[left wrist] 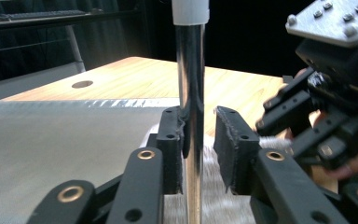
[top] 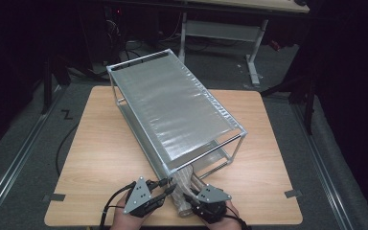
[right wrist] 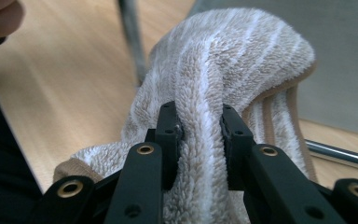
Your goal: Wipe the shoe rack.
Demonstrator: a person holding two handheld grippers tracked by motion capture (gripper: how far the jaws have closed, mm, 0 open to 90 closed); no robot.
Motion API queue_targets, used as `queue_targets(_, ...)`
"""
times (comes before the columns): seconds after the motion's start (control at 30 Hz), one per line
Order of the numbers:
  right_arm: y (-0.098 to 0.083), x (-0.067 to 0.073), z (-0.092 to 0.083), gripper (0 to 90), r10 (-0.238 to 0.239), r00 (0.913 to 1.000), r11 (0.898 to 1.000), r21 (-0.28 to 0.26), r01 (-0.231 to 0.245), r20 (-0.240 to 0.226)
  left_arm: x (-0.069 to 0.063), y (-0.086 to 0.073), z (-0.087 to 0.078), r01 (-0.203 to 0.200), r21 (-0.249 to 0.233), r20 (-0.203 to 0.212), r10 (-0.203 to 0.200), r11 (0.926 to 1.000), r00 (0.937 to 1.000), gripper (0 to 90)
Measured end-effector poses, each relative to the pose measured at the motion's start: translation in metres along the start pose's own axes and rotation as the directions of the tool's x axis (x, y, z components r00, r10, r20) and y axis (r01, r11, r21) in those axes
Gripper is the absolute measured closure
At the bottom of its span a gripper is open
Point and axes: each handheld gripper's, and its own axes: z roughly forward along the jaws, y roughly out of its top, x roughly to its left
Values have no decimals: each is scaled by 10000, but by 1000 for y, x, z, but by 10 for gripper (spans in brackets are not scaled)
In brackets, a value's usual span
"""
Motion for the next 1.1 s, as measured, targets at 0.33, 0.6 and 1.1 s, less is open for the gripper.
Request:
queue_targets(0.33,4,6,15,556,159,9995,9999,-2,-159,267,1,0,0,30,-5,-48,-30,10000,10000,800)
queue_targets(0.6,0,1,23,612,320,9971,9979,547,-357,684,1,0,-1,30,15,-71,-30,10000,10000,801)
queue_targets(1.1,-20,-59,2,612,1697,9584,9819,440,-1844,2294,1,0,-1,-36,37,-74,36,10000,10000,799)
